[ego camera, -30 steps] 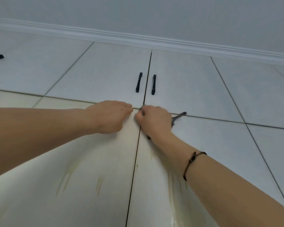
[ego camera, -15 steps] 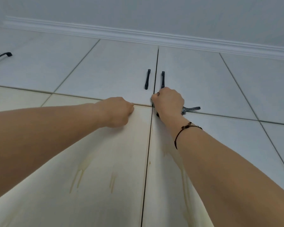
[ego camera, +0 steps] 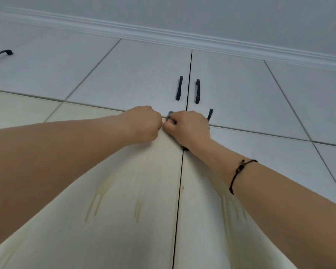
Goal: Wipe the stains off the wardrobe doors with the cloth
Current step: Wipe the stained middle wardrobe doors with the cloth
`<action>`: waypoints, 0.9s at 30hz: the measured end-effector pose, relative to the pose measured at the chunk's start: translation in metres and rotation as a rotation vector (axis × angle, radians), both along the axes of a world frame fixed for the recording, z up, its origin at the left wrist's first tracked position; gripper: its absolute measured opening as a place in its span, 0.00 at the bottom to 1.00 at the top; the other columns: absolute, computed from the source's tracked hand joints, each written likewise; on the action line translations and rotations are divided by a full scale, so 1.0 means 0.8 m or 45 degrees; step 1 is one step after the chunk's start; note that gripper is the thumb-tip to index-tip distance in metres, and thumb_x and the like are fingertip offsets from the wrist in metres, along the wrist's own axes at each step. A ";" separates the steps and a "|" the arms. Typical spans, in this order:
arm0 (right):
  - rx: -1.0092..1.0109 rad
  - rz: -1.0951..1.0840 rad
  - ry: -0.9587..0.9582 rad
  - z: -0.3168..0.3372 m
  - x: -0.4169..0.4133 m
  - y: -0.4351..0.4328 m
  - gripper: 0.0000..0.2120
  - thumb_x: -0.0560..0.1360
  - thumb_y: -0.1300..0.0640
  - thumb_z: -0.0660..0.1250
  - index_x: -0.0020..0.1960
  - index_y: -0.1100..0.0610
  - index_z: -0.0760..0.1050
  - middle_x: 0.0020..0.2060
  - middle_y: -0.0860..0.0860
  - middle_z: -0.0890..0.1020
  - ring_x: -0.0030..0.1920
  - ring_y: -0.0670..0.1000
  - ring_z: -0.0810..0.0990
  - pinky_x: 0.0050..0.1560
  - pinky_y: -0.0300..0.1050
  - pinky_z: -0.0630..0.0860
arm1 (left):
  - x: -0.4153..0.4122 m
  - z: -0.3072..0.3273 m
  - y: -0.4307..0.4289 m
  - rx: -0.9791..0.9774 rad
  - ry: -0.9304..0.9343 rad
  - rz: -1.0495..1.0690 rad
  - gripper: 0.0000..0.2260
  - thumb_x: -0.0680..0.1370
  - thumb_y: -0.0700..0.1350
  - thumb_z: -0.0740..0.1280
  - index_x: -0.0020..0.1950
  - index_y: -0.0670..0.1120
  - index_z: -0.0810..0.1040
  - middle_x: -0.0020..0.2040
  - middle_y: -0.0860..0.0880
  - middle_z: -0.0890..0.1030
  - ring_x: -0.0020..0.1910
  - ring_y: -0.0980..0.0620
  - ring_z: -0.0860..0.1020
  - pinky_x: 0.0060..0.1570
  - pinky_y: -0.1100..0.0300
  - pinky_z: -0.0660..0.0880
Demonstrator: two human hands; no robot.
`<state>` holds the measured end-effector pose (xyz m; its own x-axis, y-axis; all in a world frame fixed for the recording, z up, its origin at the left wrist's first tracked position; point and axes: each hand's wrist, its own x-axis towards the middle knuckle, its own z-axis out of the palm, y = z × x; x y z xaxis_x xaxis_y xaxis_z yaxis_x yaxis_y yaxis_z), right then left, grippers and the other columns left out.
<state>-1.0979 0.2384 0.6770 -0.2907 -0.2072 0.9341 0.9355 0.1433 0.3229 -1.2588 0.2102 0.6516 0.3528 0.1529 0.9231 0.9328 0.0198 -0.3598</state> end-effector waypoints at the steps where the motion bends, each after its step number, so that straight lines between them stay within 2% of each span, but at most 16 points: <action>1: -0.004 0.007 0.065 0.013 0.014 -0.003 0.11 0.73 0.52 0.60 0.34 0.55 0.71 0.27 0.49 0.73 0.31 0.53 0.70 0.31 0.43 0.62 | 0.001 -0.002 0.001 -0.003 -0.020 -0.008 0.13 0.76 0.39 0.58 0.56 0.43 0.78 0.46 0.46 0.78 0.46 0.44 0.75 0.44 0.52 0.75; 2: -0.011 0.061 0.195 0.027 0.027 -0.010 0.09 0.72 0.53 0.60 0.35 0.55 0.72 0.28 0.48 0.73 0.31 0.54 0.71 0.31 0.43 0.62 | 0.004 -0.004 0.001 -0.017 -0.043 -0.034 0.13 0.76 0.38 0.58 0.56 0.42 0.78 0.46 0.45 0.78 0.46 0.43 0.76 0.45 0.53 0.76; 4: 0.002 0.179 0.402 0.038 0.038 -0.015 0.08 0.70 0.55 0.60 0.33 0.56 0.69 0.27 0.50 0.71 0.31 0.55 0.68 0.30 0.43 0.59 | 0.012 -0.008 -0.001 -0.029 -0.057 -0.048 0.11 0.76 0.37 0.58 0.53 0.40 0.77 0.41 0.46 0.73 0.41 0.44 0.74 0.39 0.56 0.71; 5: 0.016 0.157 0.390 0.028 0.030 -0.012 0.09 0.71 0.55 0.60 0.33 0.57 0.68 0.27 0.50 0.71 0.30 0.55 0.69 0.30 0.43 0.58 | 0.012 -0.010 -0.002 -0.019 -0.063 -0.045 0.09 0.76 0.37 0.58 0.52 0.40 0.76 0.39 0.46 0.70 0.39 0.46 0.72 0.37 0.56 0.67; 7: 0.034 0.023 0.186 -0.010 0.014 -0.001 0.12 0.73 0.52 0.60 0.33 0.56 0.67 0.26 0.50 0.71 0.29 0.55 0.69 0.29 0.44 0.56 | 0.012 -0.008 -0.003 0.009 -0.057 -0.073 0.09 0.77 0.37 0.58 0.51 0.41 0.77 0.38 0.47 0.69 0.39 0.45 0.71 0.36 0.56 0.65; 8: 0.016 0.005 0.059 -0.029 0.012 0.001 0.14 0.73 0.51 0.60 0.32 0.56 0.66 0.26 0.50 0.70 0.29 0.53 0.68 0.29 0.44 0.56 | 0.008 -0.007 -0.002 0.003 -0.048 -0.080 0.10 0.77 0.36 0.58 0.52 0.41 0.77 0.38 0.47 0.70 0.42 0.44 0.73 0.38 0.56 0.67; 10: -0.003 -0.019 0.034 -0.024 0.029 -0.006 0.13 0.73 0.50 0.61 0.33 0.56 0.66 0.26 0.49 0.71 0.30 0.53 0.69 0.30 0.44 0.59 | -0.001 -0.008 -0.003 -0.047 -0.064 -0.092 0.12 0.77 0.36 0.57 0.55 0.42 0.78 0.41 0.46 0.73 0.47 0.42 0.76 0.44 0.54 0.73; 12: -0.031 0.058 0.267 0.015 0.055 -0.017 0.11 0.71 0.51 0.61 0.34 0.57 0.70 0.28 0.49 0.73 0.32 0.55 0.71 0.31 0.44 0.61 | 0.004 -0.012 -0.005 -0.073 -0.079 -0.086 0.14 0.76 0.37 0.57 0.57 0.42 0.78 0.48 0.44 0.77 0.48 0.42 0.77 0.44 0.55 0.74; 14: -0.001 0.143 0.418 0.026 0.058 -0.016 0.10 0.70 0.54 0.61 0.33 0.57 0.68 0.27 0.51 0.73 0.31 0.56 0.70 0.30 0.44 0.60 | 0.012 -0.016 -0.005 -0.044 -0.059 -0.023 0.12 0.77 0.36 0.57 0.55 0.40 0.77 0.46 0.44 0.76 0.40 0.46 0.74 0.35 0.58 0.68; 16: 0.045 0.073 0.276 0.002 0.039 -0.006 0.10 0.71 0.53 0.61 0.34 0.57 0.68 0.27 0.51 0.72 0.31 0.56 0.69 0.30 0.45 0.60 | 0.018 -0.017 -0.008 -0.026 -0.060 0.002 0.10 0.77 0.36 0.58 0.53 0.40 0.77 0.43 0.44 0.74 0.35 0.47 0.70 0.33 0.58 0.64; 18: 0.000 0.033 0.050 -0.023 0.028 -0.001 0.13 0.73 0.51 0.61 0.33 0.56 0.67 0.25 0.50 0.71 0.29 0.54 0.68 0.30 0.45 0.60 | 0.016 -0.016 -0.010 -0.012 -0.036 0.042 0.10 0.77 0.36 0.57 0.53 0.41 0.76 0.46 0.43 0.77 0.37 0.46 0.70 0.37 0.57 0.65; 19: -0.023 0.012 0.033 -0.017 0.030 -0.006 0.13 0.73 0.51 0.61 0.33 0.55 0.66 0.25 0.49 0.71 0.29 0.53 0.68 0.30 0.44 0.60 | 0.014 -0.018 -0.012 -0.025 -0.033 0.057 0.10 0.77 0.36 0.57 0.54 0.41 0.75 0.47 0.43 0.77 0.36 0.47 0.69 0.37 0.56 0.65; 21: -0.076 0.050 0.227 0.016 0.046 -0.022 0.11 0.71 0.52 0.61 0.32 0.55 0.68 0.26 0.49 0.72 0.30 0.54 0.69 0.30 0.43 0.61 | 0.018 -0.020 -0.019 -0.075 -0.042 0.010 0.15 0.77 0.37 0.57 0.63 0.43 0.70 0.45 0.44 0.74 0.35 0.48 0.66 0.36 0.55 0.63; 23: -0.042 0.084 0.349 0.024 0.045 -0.024 0.10 0.71 0.53 0.61 0.33 0.56 0.70 0.27 0.51 0.72 0.31 0.56 0.70 0.30 0.44 0.60 | 0.021 -0.022 -0.029 -0.109 -0.031 -0.020 0.24 0.78 0.37 0.56 0.73 0.49 0.64 0.41 0.47 0.68 0.39 0.46 0.69 0.34 0.55 0.63; 25: 0.024 -0.008 0.161 -0.011 0.027 -0.016 0.11 0.74 0.51 0.60 0.36 0.56 0.71 0.28 0.50 0.73 0.33 0.57 0.71 0.32 0.46 0.62 | 0.025 -0.019 -0.031 -0.097 0.011 -0.003 0.25 0.79 0.38 0.56 0.75 0.53 0.64 0.44 0.48 0.70 0.44 0.44 0.71 0.36 0.55 0.65; 27: 0.008 -0.074 -0.101 -0.050 0.023 -0.007 0.13 0.76 0.49 0.60 0.36 0.55 0.68 0.28 0.49 0.72 0.32 0.56 0.71 0.32 0.46 0.62 | 0.027 -0.015 -0.024 -0.061 0.077 0.075 0.22 0.79 0.39 0.55 0.72 0.52 0.68 0.51 0.46 0.76 0.49 0.43 0.75 0.42 0.54 0.68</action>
<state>-1.0798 0.2326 0.6371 -0.3751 -0.1937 0.9065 0.9137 0.0876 0.3968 -1.2370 0.1910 0.6397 0.3967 0.2183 0.8916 0.9071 0.0558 -0.4173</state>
